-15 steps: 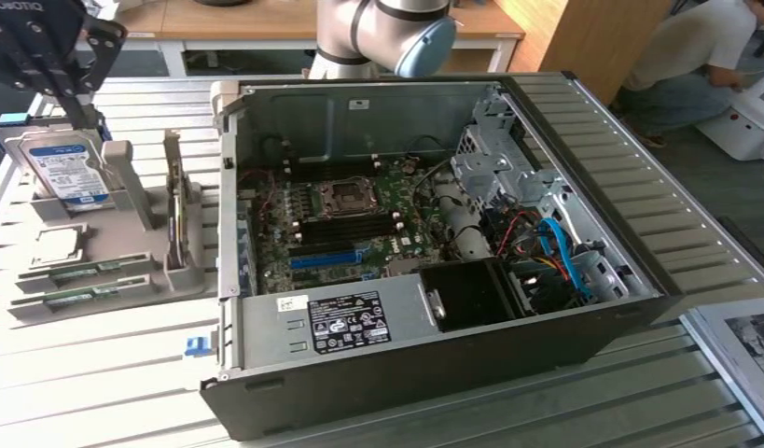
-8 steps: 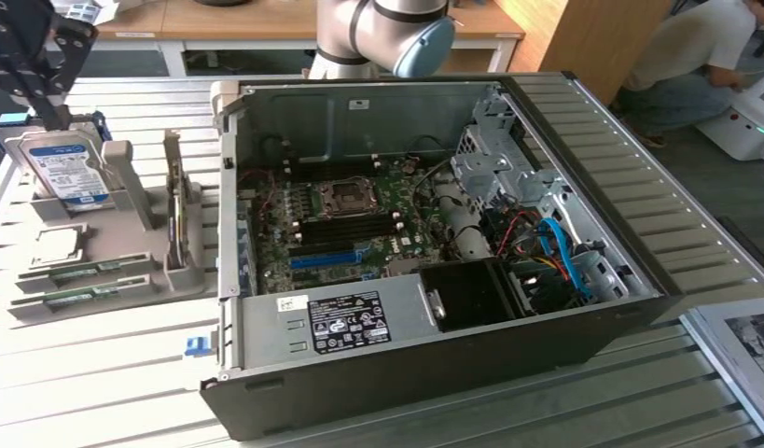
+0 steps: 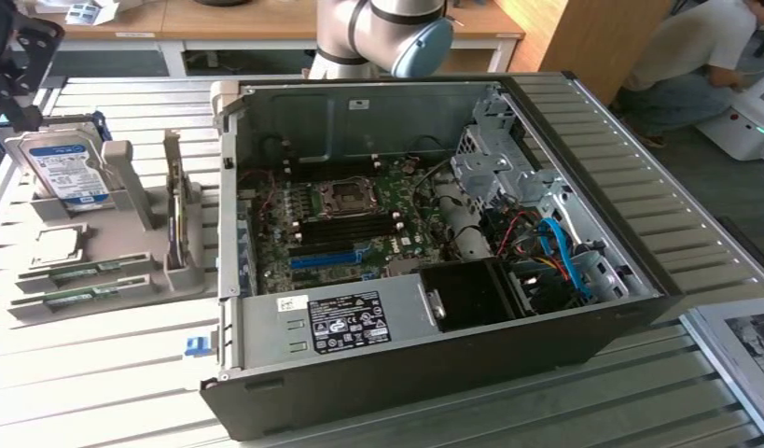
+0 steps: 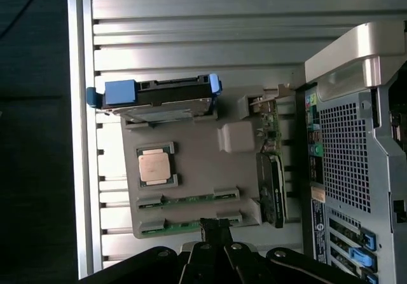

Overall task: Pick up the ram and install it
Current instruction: 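Reach for the ram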

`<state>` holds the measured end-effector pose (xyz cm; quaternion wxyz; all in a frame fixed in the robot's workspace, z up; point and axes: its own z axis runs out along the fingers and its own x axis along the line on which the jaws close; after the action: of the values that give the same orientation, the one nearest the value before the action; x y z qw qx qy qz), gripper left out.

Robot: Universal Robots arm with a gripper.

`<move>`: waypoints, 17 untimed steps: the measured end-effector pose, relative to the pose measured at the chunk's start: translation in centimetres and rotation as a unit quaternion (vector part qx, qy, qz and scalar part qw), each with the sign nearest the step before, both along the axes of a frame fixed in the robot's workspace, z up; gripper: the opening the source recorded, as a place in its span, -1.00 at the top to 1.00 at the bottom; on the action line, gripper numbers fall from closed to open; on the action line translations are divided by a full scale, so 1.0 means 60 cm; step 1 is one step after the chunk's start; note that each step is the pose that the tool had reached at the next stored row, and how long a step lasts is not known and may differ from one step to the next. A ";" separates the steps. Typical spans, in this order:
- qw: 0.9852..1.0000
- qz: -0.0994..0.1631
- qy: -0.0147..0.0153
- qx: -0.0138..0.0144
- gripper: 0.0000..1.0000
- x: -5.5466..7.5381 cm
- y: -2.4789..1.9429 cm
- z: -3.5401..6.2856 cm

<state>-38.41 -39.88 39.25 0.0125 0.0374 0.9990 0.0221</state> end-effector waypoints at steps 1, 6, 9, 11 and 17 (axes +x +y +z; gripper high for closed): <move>1.000 0.000 0.000 0.000 0.80 -0.004 0.0000 0.000; 1.000 0.000 0.001 0.000 0.80 -0.023 0.0000 0.000; 1.000 0.000 0.001 0.000 0.80 -0.033 0.0000 0.000; 1.000 0.000 0.001 0.000 0.80 -0.033 0.0000 0.000; 1.000 0.000 0.001 0.000 0.80 -0.033 0.0000 0.000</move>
<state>-40.39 -39.88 39.22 0.0116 0.0374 0.9990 0.0221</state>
